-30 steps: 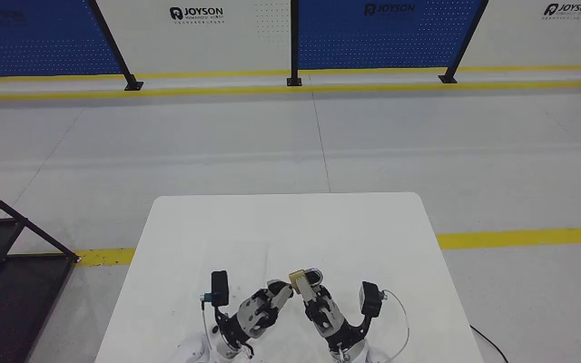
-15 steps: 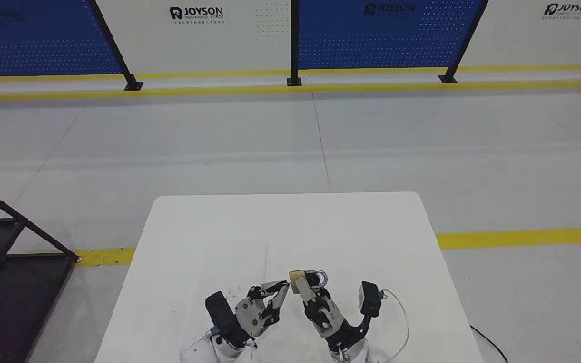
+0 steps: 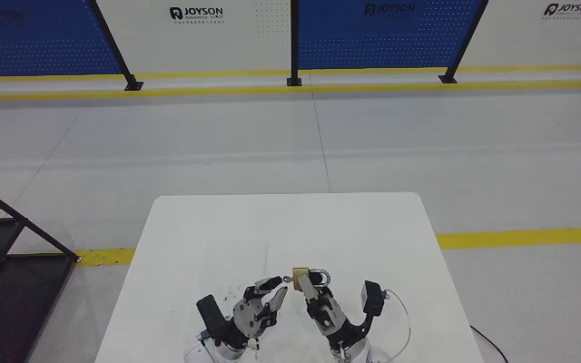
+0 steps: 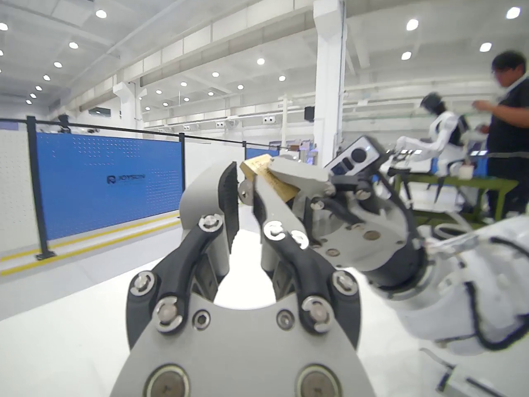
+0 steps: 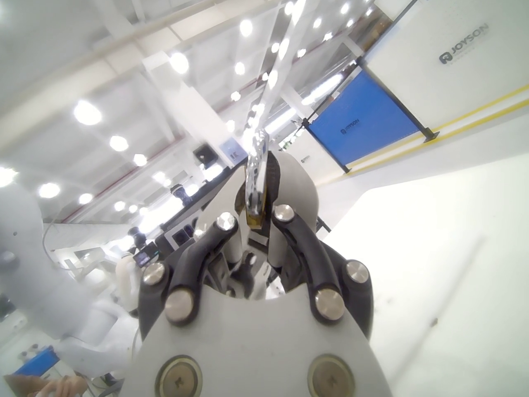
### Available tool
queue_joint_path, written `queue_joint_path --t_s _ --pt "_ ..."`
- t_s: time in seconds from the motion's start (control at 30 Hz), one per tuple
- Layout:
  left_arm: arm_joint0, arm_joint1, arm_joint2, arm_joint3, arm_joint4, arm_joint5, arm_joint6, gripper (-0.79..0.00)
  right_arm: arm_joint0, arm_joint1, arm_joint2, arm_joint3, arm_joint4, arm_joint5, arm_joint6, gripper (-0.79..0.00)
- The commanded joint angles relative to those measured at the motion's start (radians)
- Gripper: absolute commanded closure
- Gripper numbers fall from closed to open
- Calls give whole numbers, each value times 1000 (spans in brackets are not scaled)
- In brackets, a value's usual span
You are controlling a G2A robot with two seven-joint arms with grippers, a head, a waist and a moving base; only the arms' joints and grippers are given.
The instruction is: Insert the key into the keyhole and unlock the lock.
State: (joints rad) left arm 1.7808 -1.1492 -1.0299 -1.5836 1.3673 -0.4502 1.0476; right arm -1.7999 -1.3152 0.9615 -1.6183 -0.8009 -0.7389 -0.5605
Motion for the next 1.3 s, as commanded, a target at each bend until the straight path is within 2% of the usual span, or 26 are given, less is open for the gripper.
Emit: queue_joint_path --t_s 0.0,0.13,0.23,0.4,0.5,0.63,0.8,1.0,1.03,1.07,1.1,1.27 --pt "13 6 -17 -18 -71 -96 -3 -785 -2 1 5 0 5 -2 -1 0" --pt "68 27 -79 -52 -177 -267 -34 -785 -5 4 18 2 27 -4 9 0" --pt "116 49 -146 -70 -252 -408 -86 -785 9 5 20 13 56 28 63 0" --pt "184 79 -264 -115 -433 -559 -236 -785 82 -7 -21 60 101 174 232 0" --pt "217 93 -301 -135 -482 -562 -240 -785 150 -22 -79 109 155 244 374 0" --pt "236 110 -344 -124 -505 -562 -240 -785 258 -54 -174 203 153 399 522 0" --pt "254 110 -401 -113 -494 -562 -240 -785 359 -102 -291 320 166 496 613 0" --pt "270 110 -441 -98 -490 -562 -240 -785 428 -151 -377 423 153 576 616 0" --pt "271 111 -445 -97 -492 -562 -240 -785 436 -157 -386 435 146 591 616 -83" --pt "273 110 -447 -97 -493 -562 -240 -785 440 -162 -395 443 143 596 612 -379" --pt "274 110 -449 -96 -494 -562 -240 -785 443 -167 -403 450 138 598 611 -785" --pt "272 108 -448 -87 -485 -562 -240 -785 440 -168 -408 448 107 586 565 -785"
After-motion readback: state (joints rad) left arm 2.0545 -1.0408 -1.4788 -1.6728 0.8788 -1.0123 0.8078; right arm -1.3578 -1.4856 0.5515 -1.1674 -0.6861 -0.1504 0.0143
